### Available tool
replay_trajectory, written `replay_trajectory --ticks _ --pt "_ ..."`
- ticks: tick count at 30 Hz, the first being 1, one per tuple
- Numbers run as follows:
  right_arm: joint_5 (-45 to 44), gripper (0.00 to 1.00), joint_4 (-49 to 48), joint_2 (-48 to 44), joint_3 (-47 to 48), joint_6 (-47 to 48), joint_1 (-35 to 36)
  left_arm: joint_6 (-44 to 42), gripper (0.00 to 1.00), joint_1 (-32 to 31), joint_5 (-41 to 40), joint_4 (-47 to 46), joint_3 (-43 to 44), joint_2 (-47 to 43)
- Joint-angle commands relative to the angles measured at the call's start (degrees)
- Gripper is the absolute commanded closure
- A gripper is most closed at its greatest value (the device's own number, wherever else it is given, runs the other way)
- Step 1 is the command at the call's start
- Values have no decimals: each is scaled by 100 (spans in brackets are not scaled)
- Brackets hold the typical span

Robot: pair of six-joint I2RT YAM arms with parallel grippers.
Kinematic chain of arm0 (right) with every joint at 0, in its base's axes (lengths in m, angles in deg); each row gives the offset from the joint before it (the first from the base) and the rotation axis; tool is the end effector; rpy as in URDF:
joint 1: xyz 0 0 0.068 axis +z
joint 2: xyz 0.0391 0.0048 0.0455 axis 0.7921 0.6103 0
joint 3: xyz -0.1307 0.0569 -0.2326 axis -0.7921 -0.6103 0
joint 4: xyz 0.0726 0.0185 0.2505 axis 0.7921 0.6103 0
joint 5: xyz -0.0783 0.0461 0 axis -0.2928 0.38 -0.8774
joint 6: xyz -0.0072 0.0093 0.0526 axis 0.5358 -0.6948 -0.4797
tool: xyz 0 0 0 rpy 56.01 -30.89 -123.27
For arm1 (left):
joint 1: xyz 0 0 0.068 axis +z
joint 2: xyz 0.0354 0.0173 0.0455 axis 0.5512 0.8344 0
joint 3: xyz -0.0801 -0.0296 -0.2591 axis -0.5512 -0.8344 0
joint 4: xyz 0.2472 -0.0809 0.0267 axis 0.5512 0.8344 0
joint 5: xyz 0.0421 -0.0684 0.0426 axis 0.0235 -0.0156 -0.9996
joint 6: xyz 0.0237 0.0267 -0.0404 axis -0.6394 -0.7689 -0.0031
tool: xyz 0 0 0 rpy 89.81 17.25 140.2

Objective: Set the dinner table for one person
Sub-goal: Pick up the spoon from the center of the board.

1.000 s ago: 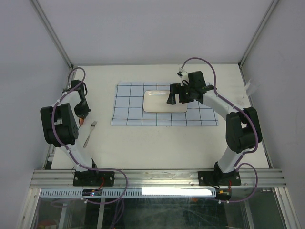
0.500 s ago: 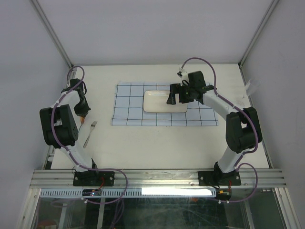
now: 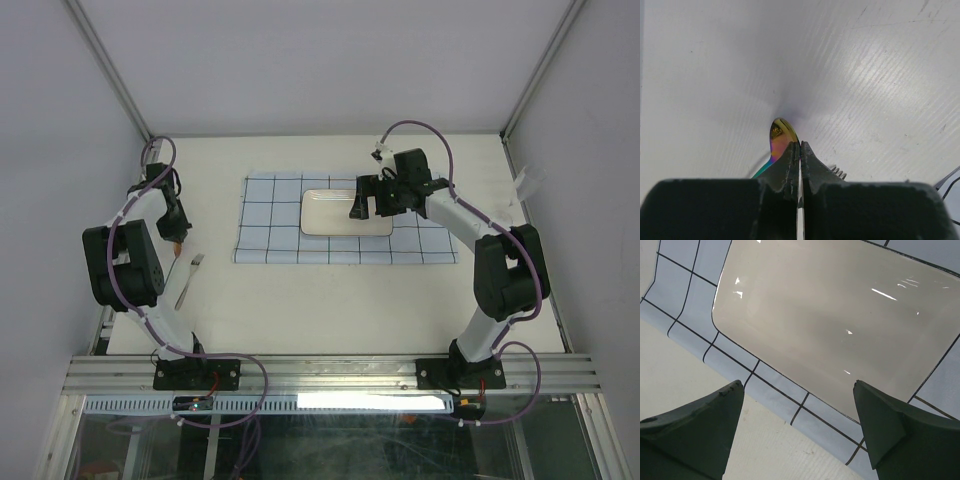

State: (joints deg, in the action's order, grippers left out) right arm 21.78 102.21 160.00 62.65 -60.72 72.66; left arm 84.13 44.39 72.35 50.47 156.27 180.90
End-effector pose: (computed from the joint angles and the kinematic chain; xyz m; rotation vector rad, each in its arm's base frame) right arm 0.3460 0.1418 0.2335 -0.4686 2.3970 0.6710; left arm 0.3371 0.0723 0.1871 -0.5514 2.7883 0.2867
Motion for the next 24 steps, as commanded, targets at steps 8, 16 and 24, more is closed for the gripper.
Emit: replay_trajectory --ticks 8,16,24 --pt "71 6 -225 -140 -26 -57 73 81 100 -108 319 -68 590 -436" --pt "57 6 -219 -154 -45 -57 75 165 100 -244 426 -18 899 -347" --pt "134 6 -313 -87 -85 -94 85 269 100 -517 500 -21 1228 -45"
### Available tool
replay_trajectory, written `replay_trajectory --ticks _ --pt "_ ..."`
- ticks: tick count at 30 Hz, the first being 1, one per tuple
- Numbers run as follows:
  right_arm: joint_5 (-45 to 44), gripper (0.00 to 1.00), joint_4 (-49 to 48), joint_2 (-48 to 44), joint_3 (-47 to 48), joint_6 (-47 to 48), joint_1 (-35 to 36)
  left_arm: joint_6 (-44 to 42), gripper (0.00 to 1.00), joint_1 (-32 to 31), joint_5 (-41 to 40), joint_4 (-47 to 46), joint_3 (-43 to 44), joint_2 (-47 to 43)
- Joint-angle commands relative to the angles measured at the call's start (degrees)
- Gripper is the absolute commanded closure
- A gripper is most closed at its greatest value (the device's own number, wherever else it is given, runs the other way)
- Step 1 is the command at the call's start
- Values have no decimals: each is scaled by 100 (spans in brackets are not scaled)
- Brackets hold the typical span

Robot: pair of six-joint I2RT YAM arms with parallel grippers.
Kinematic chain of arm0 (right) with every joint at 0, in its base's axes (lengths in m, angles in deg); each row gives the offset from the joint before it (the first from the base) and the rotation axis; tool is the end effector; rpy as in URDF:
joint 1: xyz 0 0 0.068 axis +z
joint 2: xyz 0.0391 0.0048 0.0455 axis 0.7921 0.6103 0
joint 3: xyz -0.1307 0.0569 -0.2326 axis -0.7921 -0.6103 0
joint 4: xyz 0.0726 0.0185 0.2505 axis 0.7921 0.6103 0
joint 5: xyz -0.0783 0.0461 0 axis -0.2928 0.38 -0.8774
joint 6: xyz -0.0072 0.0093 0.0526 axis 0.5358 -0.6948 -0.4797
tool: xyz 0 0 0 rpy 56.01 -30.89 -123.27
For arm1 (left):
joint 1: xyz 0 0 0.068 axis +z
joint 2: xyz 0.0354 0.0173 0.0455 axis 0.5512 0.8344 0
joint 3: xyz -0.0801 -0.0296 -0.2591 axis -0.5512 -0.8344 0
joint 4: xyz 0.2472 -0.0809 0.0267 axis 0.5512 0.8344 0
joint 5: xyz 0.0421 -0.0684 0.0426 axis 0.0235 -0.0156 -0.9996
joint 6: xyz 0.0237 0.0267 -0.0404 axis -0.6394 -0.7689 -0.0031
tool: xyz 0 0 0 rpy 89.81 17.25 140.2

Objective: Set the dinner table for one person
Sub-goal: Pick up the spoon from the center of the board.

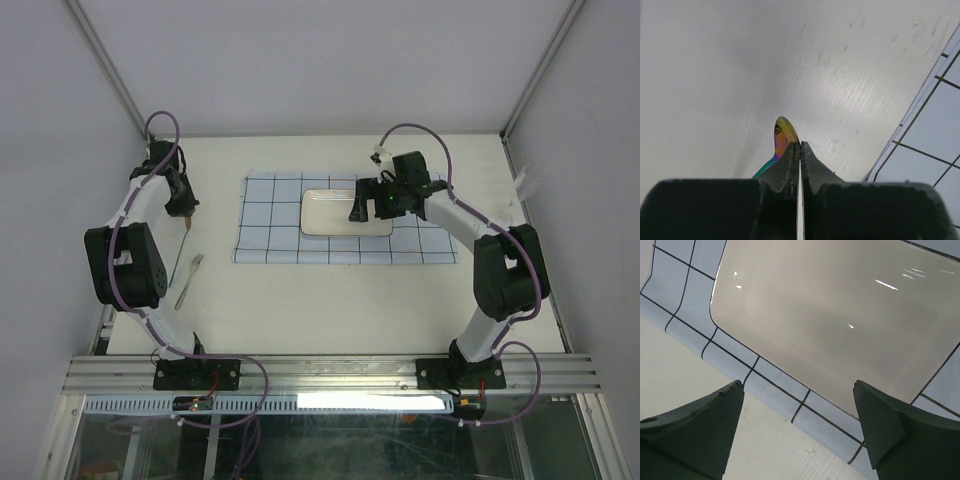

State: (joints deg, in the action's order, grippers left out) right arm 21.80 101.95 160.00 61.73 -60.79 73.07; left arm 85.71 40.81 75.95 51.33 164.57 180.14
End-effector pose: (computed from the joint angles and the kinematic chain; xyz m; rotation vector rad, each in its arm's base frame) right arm 0.3431 0.1436 0.2287 -0.4753 2.4087 0.6745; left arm 0.3620 0.0516 0.2316 -0.4789 2.6591 0.1623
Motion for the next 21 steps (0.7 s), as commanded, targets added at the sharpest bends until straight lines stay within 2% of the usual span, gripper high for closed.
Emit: replay_trajectory --ticks 1,12,18,21 --pt "172 6 -316 -65 -2 -106 52 129 100 -199 135 -106 445 80" --pt "442 8 -592 21 235 -385 203 178 100 -401 158 -103 853 401" --pt "802 11 -1471 110 123 -986 414 141 100 -409 144 -61 1011 396" --pt "764 12 -1466 248 341 -1024 641 108 100 -405 137 -32 1124 391"
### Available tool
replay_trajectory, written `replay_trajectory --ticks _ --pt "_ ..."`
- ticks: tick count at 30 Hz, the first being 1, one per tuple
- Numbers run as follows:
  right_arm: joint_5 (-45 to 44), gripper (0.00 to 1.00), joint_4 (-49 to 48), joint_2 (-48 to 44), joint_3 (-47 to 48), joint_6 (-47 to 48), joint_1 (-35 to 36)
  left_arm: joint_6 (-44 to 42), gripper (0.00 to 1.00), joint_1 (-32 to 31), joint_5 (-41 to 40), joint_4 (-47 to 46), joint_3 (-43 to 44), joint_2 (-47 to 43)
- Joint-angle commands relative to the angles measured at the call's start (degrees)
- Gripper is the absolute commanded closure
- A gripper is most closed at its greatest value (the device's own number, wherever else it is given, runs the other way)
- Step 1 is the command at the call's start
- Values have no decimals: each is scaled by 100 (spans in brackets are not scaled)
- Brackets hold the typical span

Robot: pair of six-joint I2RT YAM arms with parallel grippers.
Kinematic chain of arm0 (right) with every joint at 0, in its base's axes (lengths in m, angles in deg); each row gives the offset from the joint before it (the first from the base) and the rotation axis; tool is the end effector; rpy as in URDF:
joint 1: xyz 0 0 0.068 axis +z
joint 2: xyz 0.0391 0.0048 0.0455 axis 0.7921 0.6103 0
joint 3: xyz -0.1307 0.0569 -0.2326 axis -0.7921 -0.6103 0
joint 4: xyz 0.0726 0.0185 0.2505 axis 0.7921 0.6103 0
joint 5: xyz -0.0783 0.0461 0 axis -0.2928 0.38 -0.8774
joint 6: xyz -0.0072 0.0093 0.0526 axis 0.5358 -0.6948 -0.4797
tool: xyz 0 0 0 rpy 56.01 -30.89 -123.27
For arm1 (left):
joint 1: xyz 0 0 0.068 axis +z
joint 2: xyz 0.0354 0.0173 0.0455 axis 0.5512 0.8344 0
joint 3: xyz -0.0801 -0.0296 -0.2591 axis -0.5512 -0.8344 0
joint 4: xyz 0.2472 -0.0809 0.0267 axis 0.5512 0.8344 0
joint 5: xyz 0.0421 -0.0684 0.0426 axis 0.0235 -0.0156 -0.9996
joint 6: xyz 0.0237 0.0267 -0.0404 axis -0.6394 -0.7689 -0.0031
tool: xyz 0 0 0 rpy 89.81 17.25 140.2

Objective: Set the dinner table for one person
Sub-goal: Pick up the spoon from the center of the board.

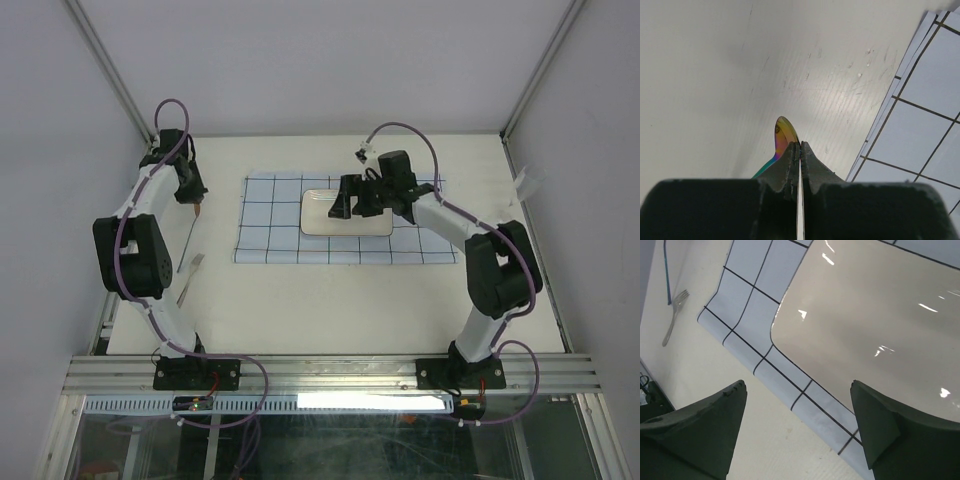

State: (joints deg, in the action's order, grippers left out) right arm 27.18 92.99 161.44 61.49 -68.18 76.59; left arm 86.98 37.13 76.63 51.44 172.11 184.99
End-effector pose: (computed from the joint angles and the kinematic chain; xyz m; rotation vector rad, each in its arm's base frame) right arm 0.3444 0.1726 0.2311 -0.4622 2.3142 0.8806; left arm 0.3924 0.0296 0.2402 -0.4161 2.6227 0.1133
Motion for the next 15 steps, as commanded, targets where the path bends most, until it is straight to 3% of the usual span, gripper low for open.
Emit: replay_trajectory --ticks 1,9,15 --pt "194 13 -506 158 467 -270 348 -25 100 -42 76 -32 426 -84" --pt "254 28 -436 650 927 -355 761 -9 100 -44 190 28 788 -25" --pt "210 29 -514 1143 1410 -477 1202 14 100 -64 287 28 877 23"
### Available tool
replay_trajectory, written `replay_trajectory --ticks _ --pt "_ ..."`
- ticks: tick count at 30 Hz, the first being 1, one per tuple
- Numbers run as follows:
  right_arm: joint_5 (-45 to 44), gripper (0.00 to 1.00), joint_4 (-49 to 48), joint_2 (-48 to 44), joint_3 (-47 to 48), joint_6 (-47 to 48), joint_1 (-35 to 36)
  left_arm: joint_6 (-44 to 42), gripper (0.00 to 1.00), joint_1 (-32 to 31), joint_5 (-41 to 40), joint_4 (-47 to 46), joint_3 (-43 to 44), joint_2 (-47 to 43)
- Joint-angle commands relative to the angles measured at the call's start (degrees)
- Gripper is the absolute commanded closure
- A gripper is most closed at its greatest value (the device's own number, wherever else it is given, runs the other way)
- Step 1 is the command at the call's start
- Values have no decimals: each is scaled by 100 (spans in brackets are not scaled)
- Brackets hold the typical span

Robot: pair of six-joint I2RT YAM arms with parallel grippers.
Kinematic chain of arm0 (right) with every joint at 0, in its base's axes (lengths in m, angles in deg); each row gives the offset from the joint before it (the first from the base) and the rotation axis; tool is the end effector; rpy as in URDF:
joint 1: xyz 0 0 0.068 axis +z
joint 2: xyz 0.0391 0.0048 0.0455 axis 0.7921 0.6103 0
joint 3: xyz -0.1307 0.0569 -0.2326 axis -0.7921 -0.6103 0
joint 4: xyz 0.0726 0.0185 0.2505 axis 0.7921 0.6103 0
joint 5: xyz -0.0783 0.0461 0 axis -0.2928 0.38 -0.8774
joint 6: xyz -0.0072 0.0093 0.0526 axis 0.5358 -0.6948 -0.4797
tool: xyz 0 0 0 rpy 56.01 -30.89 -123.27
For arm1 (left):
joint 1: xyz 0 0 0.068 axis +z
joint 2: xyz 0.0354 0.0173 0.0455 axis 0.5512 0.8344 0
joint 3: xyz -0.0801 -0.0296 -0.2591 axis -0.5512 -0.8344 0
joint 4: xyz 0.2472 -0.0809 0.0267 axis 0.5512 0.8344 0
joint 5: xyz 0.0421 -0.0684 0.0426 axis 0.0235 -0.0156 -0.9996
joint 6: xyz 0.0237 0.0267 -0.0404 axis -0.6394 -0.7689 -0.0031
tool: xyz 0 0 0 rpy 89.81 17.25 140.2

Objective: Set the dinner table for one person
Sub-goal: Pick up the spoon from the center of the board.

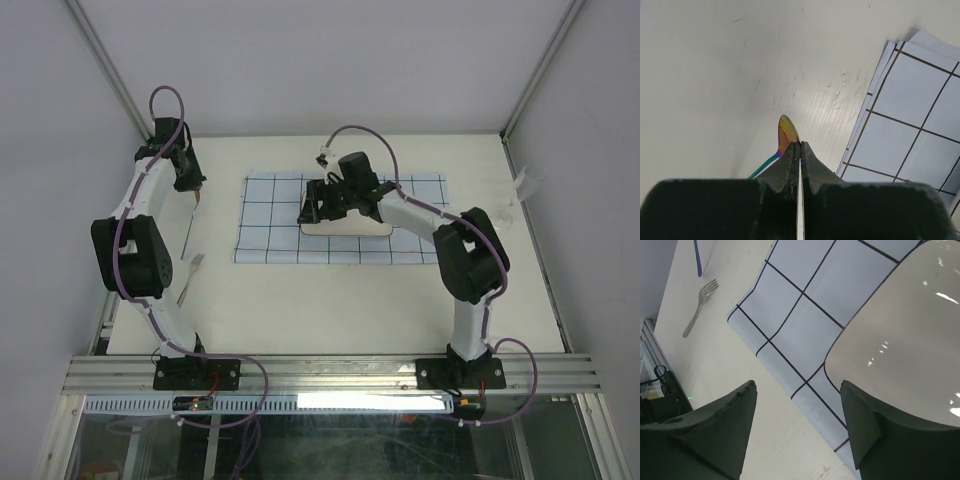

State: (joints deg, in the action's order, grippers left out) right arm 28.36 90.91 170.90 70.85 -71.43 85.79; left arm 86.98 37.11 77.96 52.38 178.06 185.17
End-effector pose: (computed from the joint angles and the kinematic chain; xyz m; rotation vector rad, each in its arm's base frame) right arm 0.3489 0.2503 0.2228 -0.6076 2.2920 1.0111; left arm 0.4030 0.0293 0.2698 -0.4015 2.5430 0.0708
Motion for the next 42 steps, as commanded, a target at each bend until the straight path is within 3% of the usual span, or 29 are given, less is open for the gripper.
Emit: replay_trajectory --ticks 1,14,23,42 --pt "79 29 -347 282 559 -198 356 13 100 -59 159 -63 282 14" --pt "-168 29 -968 1561 1913 -856 1307 74 100 -60 348 -144 359 -89" --pt "-625 31 -1927 1947 2021 -1448 1650 226 100 -60 673 -311 284 -262" --pt "-1015 33 -2776 2695 2464 -1509 1915 685 100 -141 1310 -553 -65 -617"
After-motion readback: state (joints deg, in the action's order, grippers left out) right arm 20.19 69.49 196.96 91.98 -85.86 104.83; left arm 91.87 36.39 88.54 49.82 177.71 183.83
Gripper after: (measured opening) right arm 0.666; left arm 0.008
